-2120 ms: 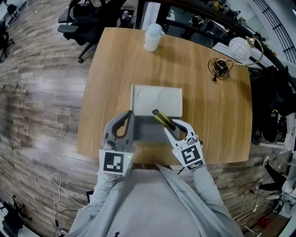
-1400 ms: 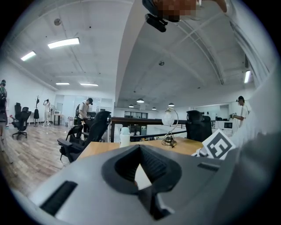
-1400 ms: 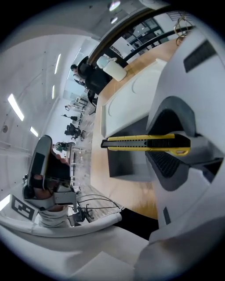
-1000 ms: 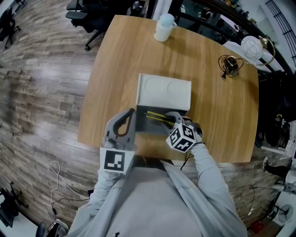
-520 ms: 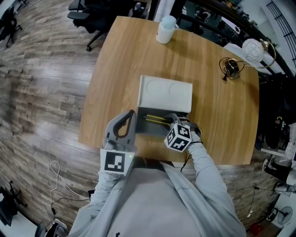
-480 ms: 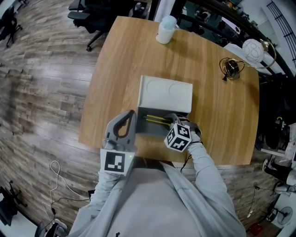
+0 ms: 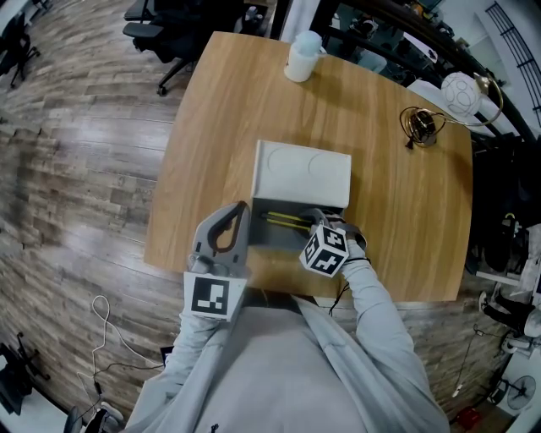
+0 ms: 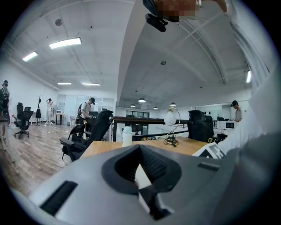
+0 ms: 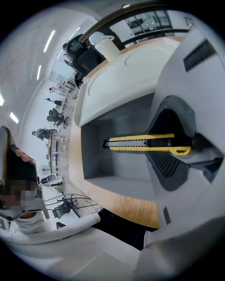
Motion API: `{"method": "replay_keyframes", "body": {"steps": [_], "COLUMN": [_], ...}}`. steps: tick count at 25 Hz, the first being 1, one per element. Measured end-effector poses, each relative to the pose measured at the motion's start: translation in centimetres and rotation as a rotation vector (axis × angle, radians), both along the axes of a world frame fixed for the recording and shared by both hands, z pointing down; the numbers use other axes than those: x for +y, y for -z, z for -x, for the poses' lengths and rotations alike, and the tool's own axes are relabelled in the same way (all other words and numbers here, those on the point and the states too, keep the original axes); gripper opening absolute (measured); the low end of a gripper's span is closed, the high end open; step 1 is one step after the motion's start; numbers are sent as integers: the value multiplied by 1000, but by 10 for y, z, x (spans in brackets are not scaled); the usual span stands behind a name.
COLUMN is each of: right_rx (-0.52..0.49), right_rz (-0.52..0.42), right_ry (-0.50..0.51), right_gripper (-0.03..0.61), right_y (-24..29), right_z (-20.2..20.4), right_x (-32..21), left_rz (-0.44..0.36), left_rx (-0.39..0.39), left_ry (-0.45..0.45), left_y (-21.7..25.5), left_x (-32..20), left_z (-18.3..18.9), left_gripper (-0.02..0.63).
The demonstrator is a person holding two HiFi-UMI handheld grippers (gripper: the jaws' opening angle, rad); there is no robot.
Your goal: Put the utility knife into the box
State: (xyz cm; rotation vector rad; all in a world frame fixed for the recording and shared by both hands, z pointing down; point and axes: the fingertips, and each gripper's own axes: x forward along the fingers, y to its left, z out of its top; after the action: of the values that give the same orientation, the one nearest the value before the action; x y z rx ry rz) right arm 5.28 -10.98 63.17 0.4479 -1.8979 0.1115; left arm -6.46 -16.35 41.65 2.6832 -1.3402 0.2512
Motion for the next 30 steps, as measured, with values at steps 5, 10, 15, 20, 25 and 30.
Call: {"method": "replay_keyframes", "body": {"steps": [5, 10, 15, 20, 25, 30], "right_rx": [-3, -6, -15, -26, -32, -77], "right_rz": [43, 84, 92, 74, 56, 16], "right_ry": [-15, -19, -36, -42, -44, -82], "right_gripper": [126, 129, 154, 156, 156, 156], "right_y": [-1, -2, 0, 7, 15, 32], "right_z": [-2, -2, -2, 1, 1, -1], "right_x": [1, 0, -2, -4, -5, -11], "left_rz": [-6, -14, -17, -29, -37, -39], "left_rx": [6, 6, 5, 6, 11, 19], "left_ry": [-5, -2, 0, -2, -3, -10], "left_y": [3, 6, 8, 11, 15, 21], "left_x": [-2, -4, -7, -11, -14, -16], "left_z": [-1, 1, 3, 5, 5, 0], "left_gripper": [18, 18, 18, 18, 18, 18]}}
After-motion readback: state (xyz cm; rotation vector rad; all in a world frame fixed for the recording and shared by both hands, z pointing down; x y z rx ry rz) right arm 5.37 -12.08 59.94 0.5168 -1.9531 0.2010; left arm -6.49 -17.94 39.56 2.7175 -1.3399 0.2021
